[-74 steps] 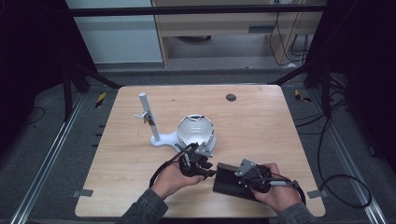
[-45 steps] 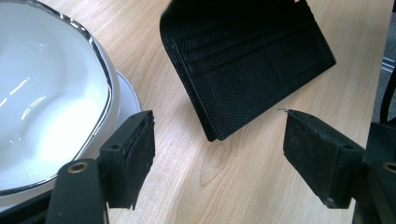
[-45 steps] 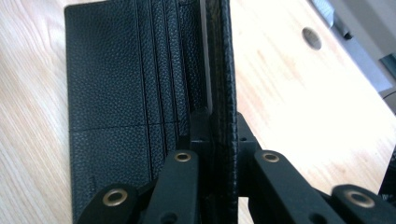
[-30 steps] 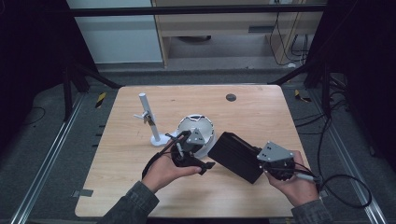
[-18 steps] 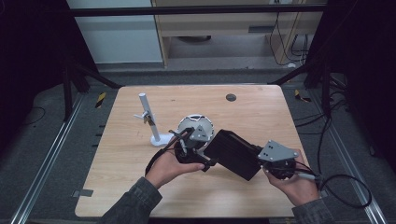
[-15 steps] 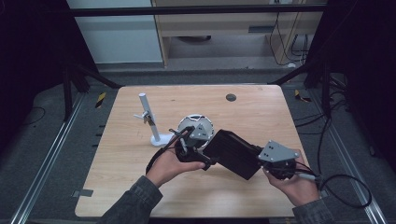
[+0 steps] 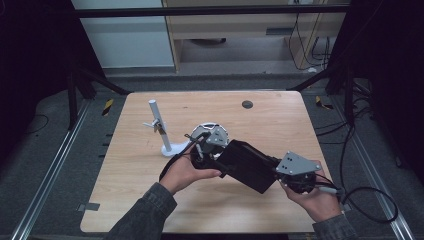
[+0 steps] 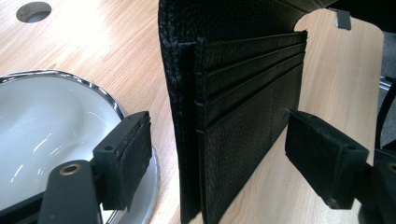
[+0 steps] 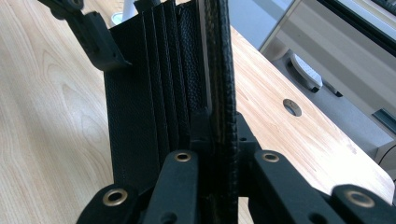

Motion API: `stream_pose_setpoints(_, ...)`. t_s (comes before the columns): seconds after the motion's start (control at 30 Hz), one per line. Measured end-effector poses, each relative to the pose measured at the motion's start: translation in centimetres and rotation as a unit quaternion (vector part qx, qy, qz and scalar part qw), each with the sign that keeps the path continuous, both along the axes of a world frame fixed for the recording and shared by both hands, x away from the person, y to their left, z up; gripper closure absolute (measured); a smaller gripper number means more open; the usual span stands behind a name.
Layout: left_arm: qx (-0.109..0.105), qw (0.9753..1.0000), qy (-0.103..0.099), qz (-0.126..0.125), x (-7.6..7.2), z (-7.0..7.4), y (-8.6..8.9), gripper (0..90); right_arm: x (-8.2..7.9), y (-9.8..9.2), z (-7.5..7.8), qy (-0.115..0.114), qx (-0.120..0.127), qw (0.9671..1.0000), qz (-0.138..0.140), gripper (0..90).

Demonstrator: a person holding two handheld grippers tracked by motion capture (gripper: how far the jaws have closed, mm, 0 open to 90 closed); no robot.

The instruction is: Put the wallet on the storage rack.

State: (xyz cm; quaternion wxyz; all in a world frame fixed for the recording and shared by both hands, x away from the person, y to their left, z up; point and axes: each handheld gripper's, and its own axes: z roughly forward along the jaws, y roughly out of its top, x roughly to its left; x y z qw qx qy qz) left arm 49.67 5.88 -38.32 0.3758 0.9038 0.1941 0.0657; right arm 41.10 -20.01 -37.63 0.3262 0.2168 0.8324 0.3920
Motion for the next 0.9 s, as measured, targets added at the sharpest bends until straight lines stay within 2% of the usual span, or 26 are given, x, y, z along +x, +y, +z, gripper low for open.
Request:
stream_pose_setpoints(0.27, -0.004, 1.0, 0.007, -0.005, 0.3, -0.2, -0.4, 25.6, -0.1, -0.1, 0.1, -0.005, 0.008, 0.9999, 0.004, 84.1)
stream_pose_setpoints(0.37, -0.008, 0.9996, 0.026, -0.009, 0.5, -0.1, -0.6, 30.5, -0.2, -0.1, 0.2, -0.007, 0.013, 0.9999, 0.007, 84.1)
stream_pose_setpoints(0.43, -0.005, 0.9993, 0.031, -0.021, 0.4, 0.1, -0.7, 44.8, -0.2, -0.1, 0.2, -0.01, 0.015, 0.9998, 0.008, 84.0)
stream_pose_setpoints(0.47, -0.004, 0.9994, 0.028, -0.019, 0.3, 0.3, -0.6, 53.2, -0.2, -0.1, 0.1, -0.01, 0.016, 0.9998, 0.01, 84.0)
stream_pose_setpoints(0.5, -0.004, 0.9992, 0.036, -0.018, 0.3, 0.6, -0.5, 60.2, -0.2, -0.1, 0.0, -0.008, 0.014, 0.9998, 0.012, 83.9)
stream_pose_setpoints(0.57, -0.026, 0.9986, 0.043, -0.015, 0.2, 1.2, -0.2, 73.4, -0.2, -0.1, -0.2, -0.007, 0.013, 0.9998, 0.013, 82.7)
stream_pose_setpoints(0.6, -0.034, 0.9986, 0.039, -0.011, 0.0, 1.6, -0.1, 78.8, -0.2, -0.1, -0.4, -0.006, 0.014, 0.9998, 0.011, 80.0)
stream_pose_setpoints(0.67, -0.012, 0.9997, 0.021, -0.005, -0.4, 2.3, -0.1, 79.7, -0.1, -0.2, -0.7, -0.002, 0.021, 0.9998, 0.005, 75.5)
stream_pose_setpoints(0.7, -0.002, 0.9999, 0.017, -0.002, -0.5, 2.6, -0.1, 80.0, 0.0, -0.2, -1.0, 0.008, 0.032, 0.9994, 0.005, 68.8)
stream_pose_setpoints(0.73, 0.002, 0.9999, 0.015, 0.002, -0.6, 2.9, -0.1, 80.0, 0.0, -0.2, -1.0, 0.008, 0.032, 0.9994, 0.005, 68.8)
stream_pose_setpoints(0.8, 0.014, 0.9998, 0.009, 0.007, -0.6, 3.5, 0.1, 80.0, 0.0, 0.0, -1.3, 0.014, 0.028, 0.9995, -0.001, 54.2)
stream_pose_setpoints(0.9, 0.027, 0.9995, 0.003, 0.014, -0.5, 4.5, 0.4, 79.9, 0.1, 0.2, -2.0, 0.029, 0.034, 0.999, -0.002, 41.7)
